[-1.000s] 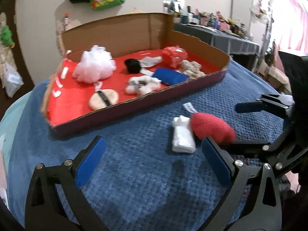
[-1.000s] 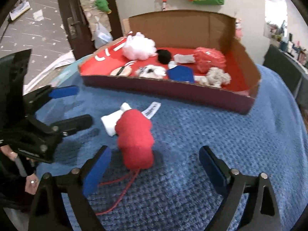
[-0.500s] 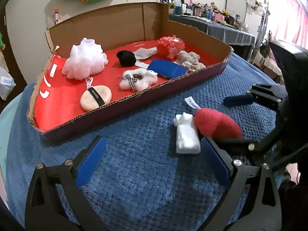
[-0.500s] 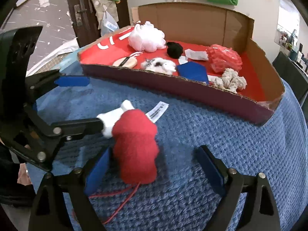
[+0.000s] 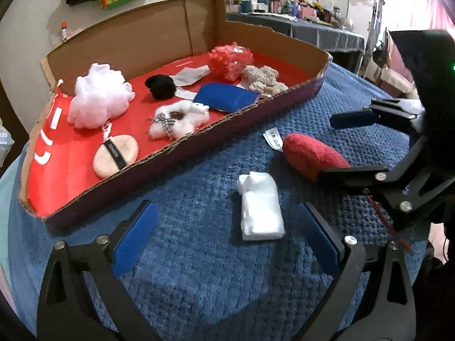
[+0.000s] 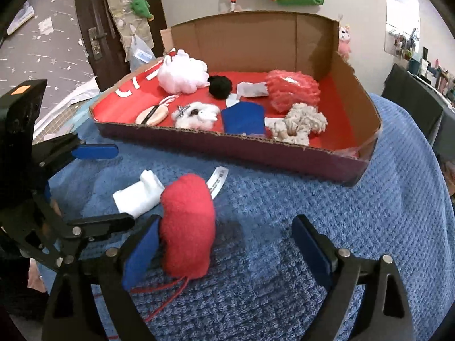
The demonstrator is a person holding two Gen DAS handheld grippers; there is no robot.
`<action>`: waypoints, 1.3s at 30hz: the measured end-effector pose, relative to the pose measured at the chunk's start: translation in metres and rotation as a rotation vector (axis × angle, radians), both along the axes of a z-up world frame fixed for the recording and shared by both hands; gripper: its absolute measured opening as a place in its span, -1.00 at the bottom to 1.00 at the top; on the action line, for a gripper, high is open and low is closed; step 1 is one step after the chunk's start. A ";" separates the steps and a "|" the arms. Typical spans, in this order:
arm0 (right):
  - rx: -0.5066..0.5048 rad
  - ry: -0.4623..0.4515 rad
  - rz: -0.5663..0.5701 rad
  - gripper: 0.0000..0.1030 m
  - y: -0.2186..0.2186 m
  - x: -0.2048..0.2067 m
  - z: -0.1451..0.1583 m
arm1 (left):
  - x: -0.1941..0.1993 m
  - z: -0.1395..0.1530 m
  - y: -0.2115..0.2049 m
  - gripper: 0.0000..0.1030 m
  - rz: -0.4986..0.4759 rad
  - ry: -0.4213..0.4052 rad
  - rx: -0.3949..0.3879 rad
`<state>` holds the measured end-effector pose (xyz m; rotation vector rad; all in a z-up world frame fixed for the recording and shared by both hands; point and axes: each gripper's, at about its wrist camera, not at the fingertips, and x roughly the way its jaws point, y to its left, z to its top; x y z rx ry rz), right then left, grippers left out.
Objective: Organize soft objects
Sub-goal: 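Grasp the white sock with the left tool while the right tool grasps the red plush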
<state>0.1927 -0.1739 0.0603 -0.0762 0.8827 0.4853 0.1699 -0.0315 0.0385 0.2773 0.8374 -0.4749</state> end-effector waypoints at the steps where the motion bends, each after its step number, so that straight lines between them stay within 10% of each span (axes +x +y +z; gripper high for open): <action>1: 0.005 0.001 0.004 0.79 -0.001 0.000 0.000 | 0.002 -0.002 -0.003 0.71 -0.012 0.007 0.011; 20: 0.116 0.056 0.139 0.67 0.006 -0.009 0.001 | 0.010 -0.007 -0.006 0.34 -0.025 0.041 0.009; 28: 0.083 0.058 0.205 -0.19 0.021 -0.012 -0.004 | 0.006 -0.005 -0.008 -0.52 -0.076 0.064 -0.048; 39: 0.123 -0.044 0.158 -0.21 0.012 -0.030 0.021 | -0.014 0.025 0.003 -0.62 -0.044 -0.021 -0.113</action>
